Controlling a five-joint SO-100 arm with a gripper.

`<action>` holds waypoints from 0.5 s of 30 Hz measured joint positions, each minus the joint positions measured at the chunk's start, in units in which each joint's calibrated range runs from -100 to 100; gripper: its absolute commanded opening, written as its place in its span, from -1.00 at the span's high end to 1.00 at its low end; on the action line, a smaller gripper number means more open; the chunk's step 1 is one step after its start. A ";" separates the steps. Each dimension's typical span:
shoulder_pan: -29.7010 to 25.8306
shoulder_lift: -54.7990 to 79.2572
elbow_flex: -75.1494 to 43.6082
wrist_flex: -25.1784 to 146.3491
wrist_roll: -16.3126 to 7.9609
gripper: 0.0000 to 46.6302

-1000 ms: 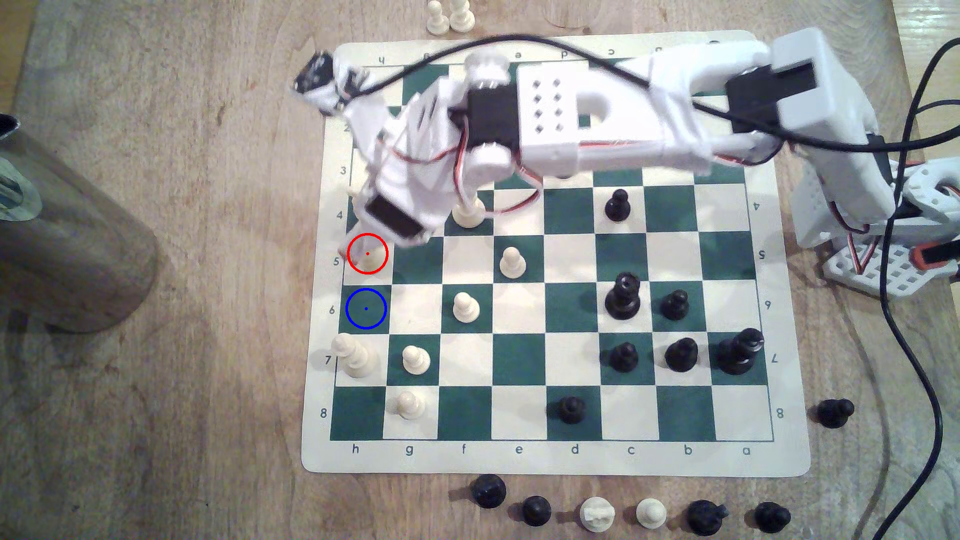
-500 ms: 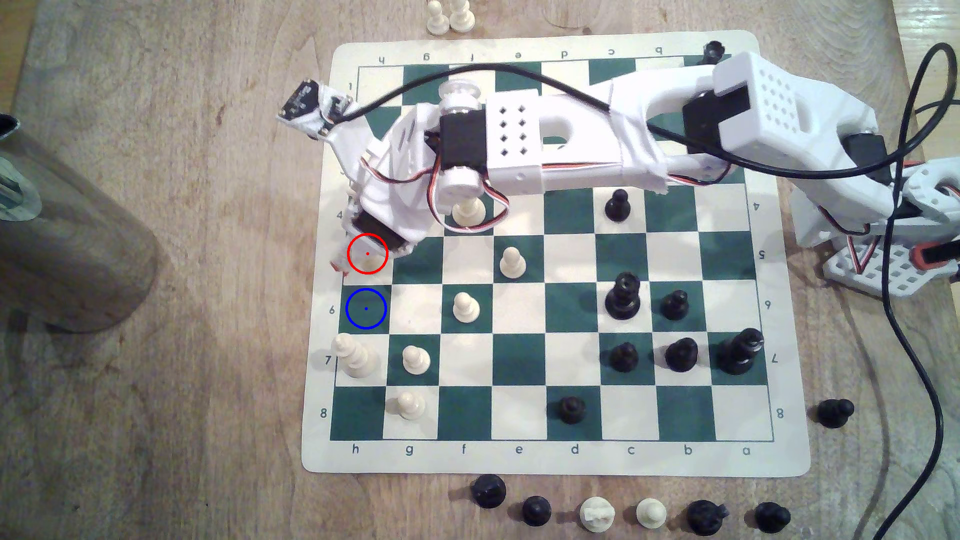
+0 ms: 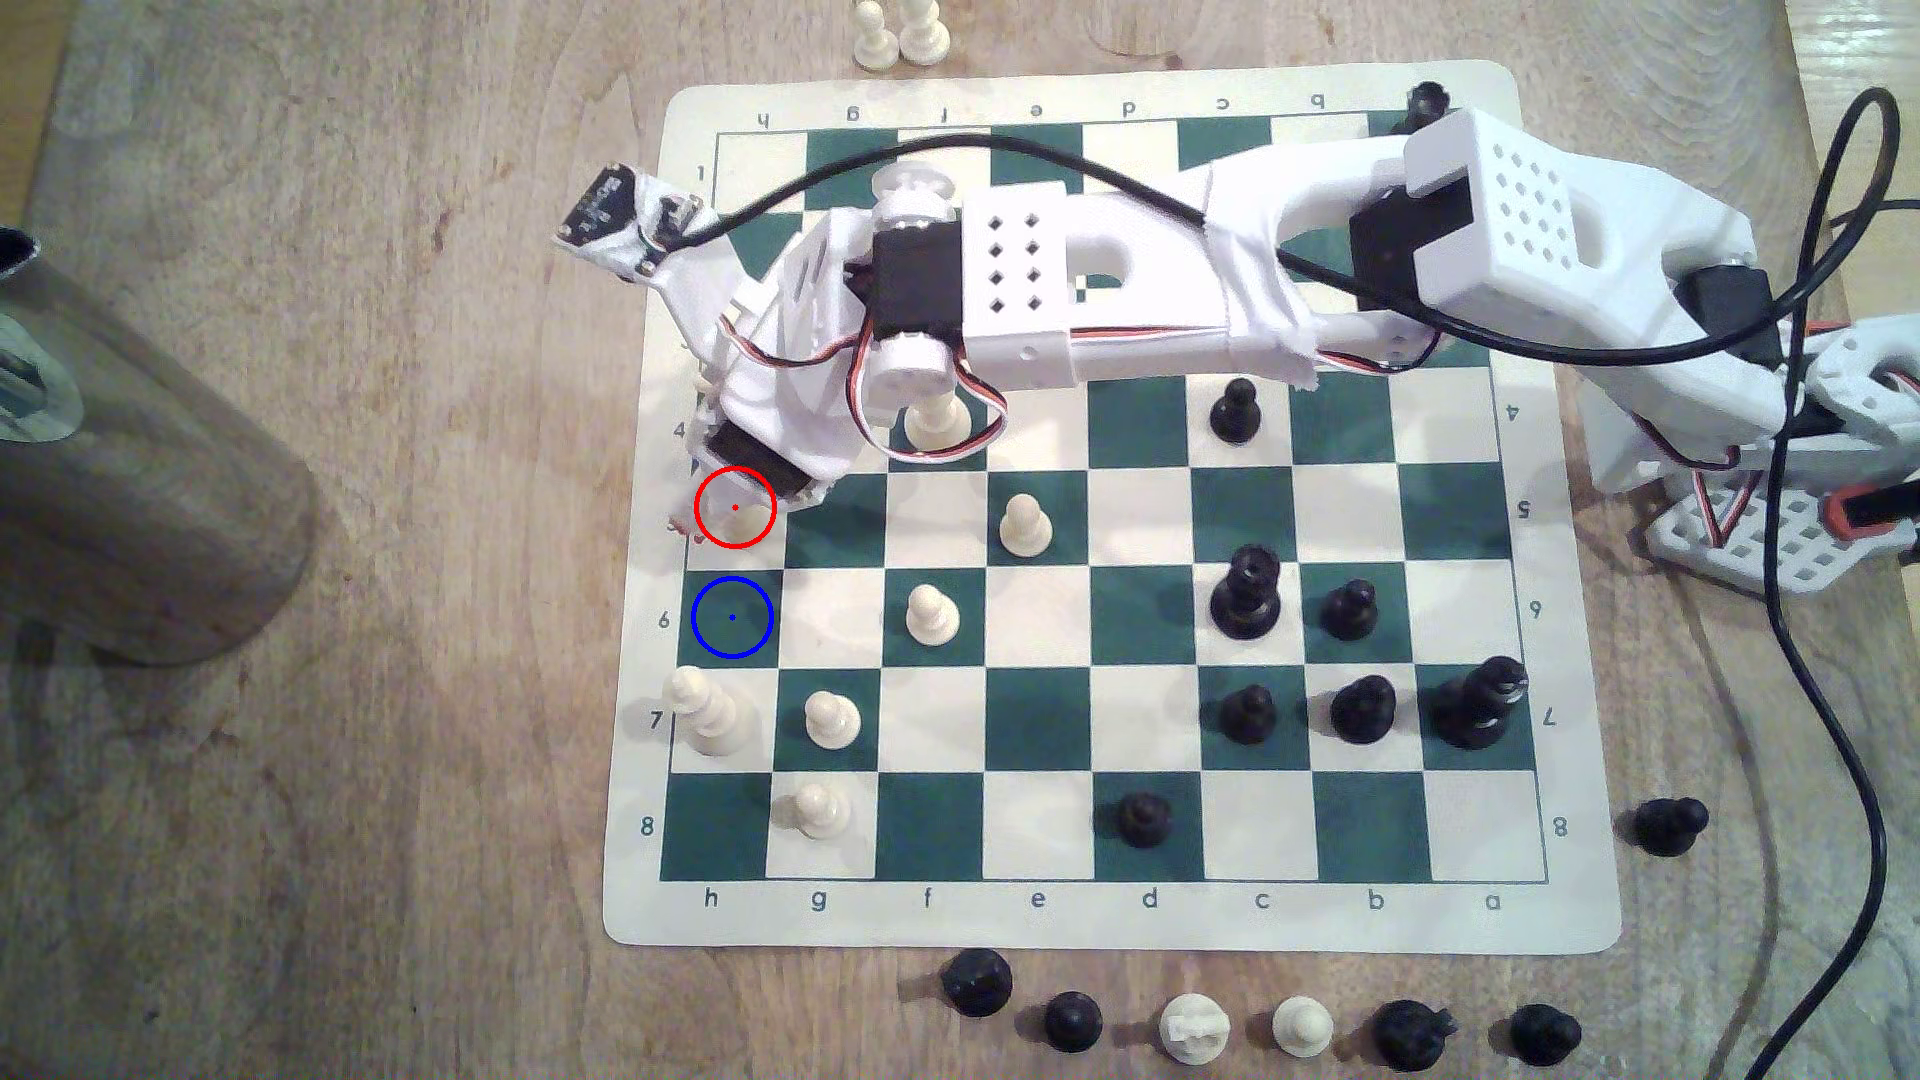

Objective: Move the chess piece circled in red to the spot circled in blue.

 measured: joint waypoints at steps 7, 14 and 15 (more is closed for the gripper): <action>0.00 0.00 0.00 0.00 0.00 0.35; -0.15 0.00 0.00 0.00 0.00 0.32; -0.37 0.00 0.00 0.00 0.00 0.32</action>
